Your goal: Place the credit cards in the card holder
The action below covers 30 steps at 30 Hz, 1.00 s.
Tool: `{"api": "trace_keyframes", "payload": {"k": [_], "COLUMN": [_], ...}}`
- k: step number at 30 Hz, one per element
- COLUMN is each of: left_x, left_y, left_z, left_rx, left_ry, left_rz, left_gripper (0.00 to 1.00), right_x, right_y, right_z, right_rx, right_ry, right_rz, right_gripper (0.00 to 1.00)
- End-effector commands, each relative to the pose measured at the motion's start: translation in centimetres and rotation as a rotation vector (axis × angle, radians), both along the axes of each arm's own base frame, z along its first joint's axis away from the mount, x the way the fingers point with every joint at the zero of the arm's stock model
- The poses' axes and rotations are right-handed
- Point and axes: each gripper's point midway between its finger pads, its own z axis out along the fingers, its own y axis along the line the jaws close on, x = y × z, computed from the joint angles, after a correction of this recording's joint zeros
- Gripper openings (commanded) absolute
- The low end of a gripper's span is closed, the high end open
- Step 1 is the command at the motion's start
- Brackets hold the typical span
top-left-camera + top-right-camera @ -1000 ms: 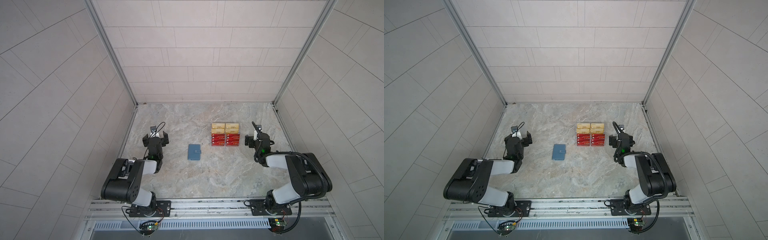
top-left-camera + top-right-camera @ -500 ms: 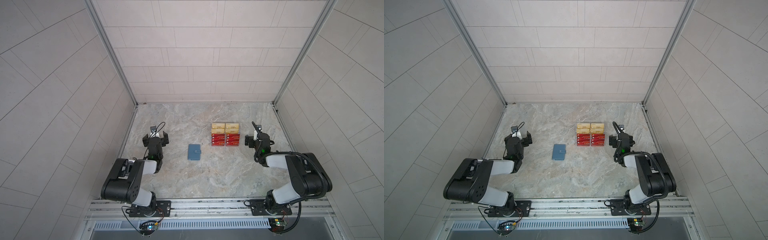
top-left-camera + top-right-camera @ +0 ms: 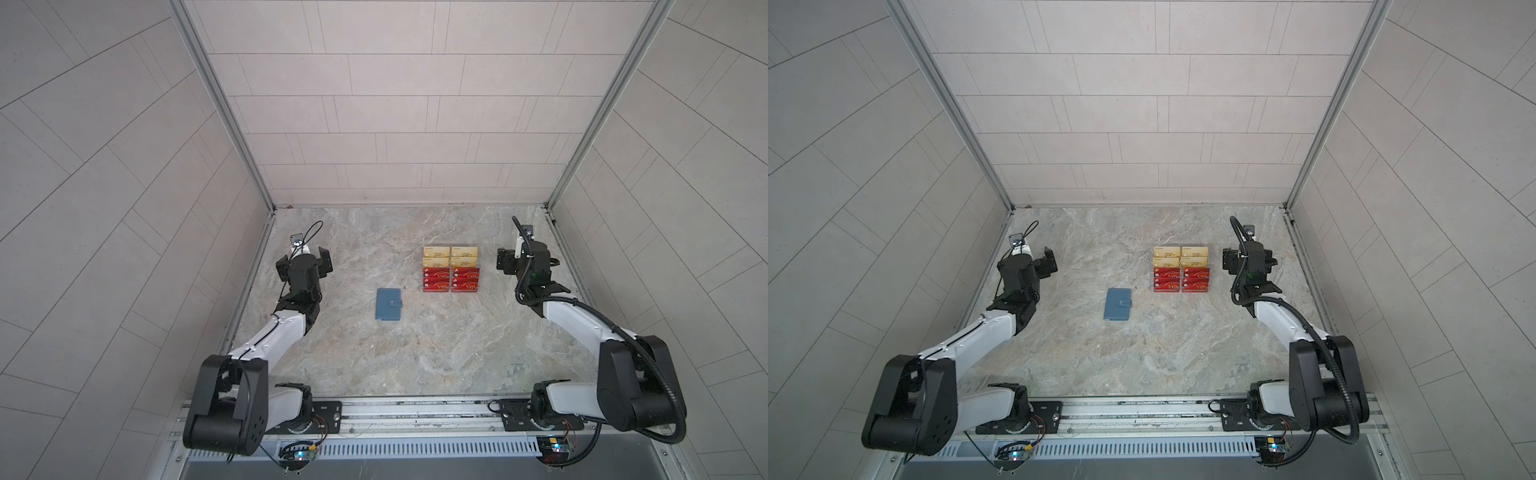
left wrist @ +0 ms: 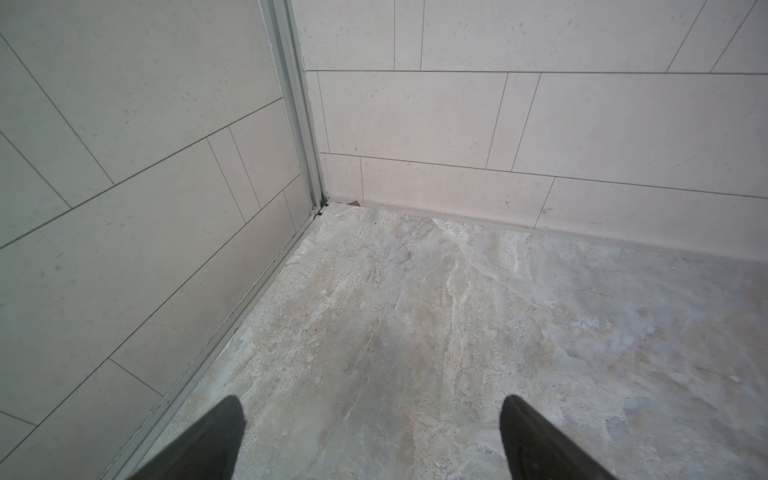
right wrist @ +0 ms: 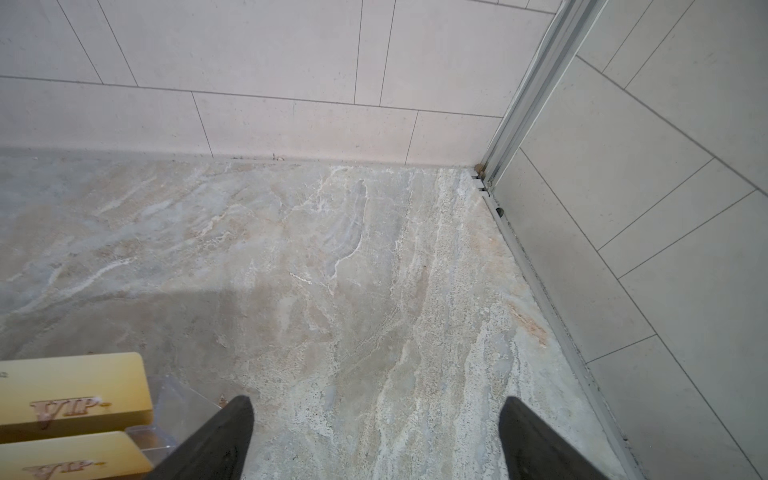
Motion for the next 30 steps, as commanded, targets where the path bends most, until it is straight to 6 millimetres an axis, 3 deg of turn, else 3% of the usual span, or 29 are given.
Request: {"api": "trace_keyframes", "payload": {"k": [1, 5, 12, 21, 25, 30], "left_x": [-1.9, -3.1, -4.9, -6.8, -6.8, -5.3], "left_y": [-0.8, -3.1, -7.5, -11.3, -13.7, -16.5], "left_z": [-0.2, 1.9, 0.9, -0.4, -1.6, -2.5], "left_rx": [-0.036, -0.083, -0.242, -0.333, -0.415, -0.522], "left_ry": [0.154, 0.221, 0.407, 0.566, 0.623, 0.689], "left_rz": [-0.001, -0.056, -0.228, -0.409, -0.507, -0.594], "left_gripper": [1.0, 1.0, 0.88, 0.82, 0.81, 0.73], "right_x": [-2.2, -2.6, -3.5, -4.8, -5.5, -6.2], "right_y": [0.7, 3.0, 8.9, 15.3, 18.2, 22.3], "right_z": [-0.5, 1.3, 3.3, 4.3, 4.3, 4.1], "right_rx": [0.007, 0.109, 0.057, 0.119, 0.139, 0.198], "right_ry": [0.115, 0.114, 0.202, 0.279, 0.348, 0.376], "right_rz": [0.022, 0.079, 0.24, 0.406, 0.468, 0.543], "right_gripper": [0.91, 0.86, 0.82, 0.7, 0.65, 0.61]}}
